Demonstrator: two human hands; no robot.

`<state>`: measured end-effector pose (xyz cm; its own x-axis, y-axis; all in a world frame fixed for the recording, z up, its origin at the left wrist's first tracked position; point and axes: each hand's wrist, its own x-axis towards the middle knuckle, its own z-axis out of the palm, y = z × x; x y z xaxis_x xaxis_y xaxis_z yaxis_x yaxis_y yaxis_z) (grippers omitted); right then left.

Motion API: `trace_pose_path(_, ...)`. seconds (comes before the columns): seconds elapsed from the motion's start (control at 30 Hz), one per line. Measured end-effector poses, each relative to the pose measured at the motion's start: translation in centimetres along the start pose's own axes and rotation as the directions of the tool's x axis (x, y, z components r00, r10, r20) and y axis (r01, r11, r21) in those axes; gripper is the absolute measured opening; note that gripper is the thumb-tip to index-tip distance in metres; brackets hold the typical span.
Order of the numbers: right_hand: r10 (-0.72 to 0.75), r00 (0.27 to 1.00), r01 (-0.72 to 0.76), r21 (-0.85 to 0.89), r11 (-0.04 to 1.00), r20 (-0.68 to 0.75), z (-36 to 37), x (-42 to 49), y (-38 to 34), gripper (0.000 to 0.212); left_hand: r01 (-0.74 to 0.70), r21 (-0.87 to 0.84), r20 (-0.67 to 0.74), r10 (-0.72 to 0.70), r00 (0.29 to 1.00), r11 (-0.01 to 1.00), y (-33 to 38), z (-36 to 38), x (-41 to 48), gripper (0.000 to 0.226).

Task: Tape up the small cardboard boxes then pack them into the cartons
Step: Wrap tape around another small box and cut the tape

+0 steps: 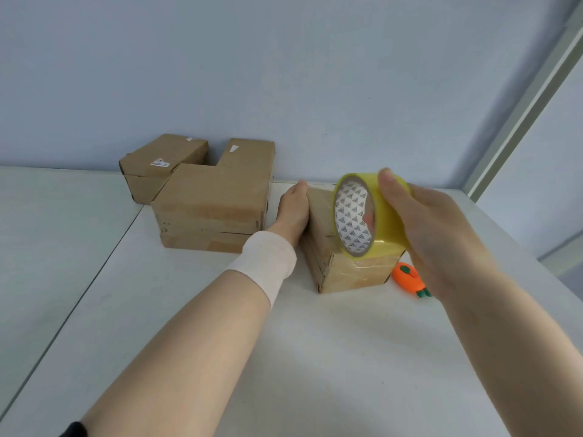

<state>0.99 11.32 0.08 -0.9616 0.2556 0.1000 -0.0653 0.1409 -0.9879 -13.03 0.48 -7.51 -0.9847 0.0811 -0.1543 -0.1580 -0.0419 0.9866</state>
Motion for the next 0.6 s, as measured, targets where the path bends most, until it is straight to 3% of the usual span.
trace_pose_path(0.2, -0.106, 0.989, 0.112, -0.047, 0.993, 0.102, -0.3, -3.5, 1.1, 0.043, -0.007, 0.032, -0.023, 0.008, 1.000, 0.999, 0.2, 0.0, 0.0, 0.035)
trace_pose_path(0.37, -0.118, 0.991, 0.121, 0.030, 0.992, -0.070, -0.2, -4.5, 1.0, 0.042, -0.035, 0.053, -0.030, 0.037, 0.999, 0.998, 0.5, -0.1, -0.4, 0.044)
trace_pose_path(0.5, -0.036, 0.992, 0.018, -0.150, 0.989, -0.120, -1.0, -7.1, 2.8, 0.065, -0.034, 0.094, -0.006, 0.035, 0.999, 0.995, 0.3, -0.1, -0.1, 0.044)
trace_pose_path(0.6, 0.046, 0.994, -0.060, -0.144, 0.988, -0.098, -0.7, -8.6, 4.5, 0.033, -0.055, 0.087, -0.026, 0.057, 0.998, 0.995, 0.2, 0.0, 0.1, 0.037)
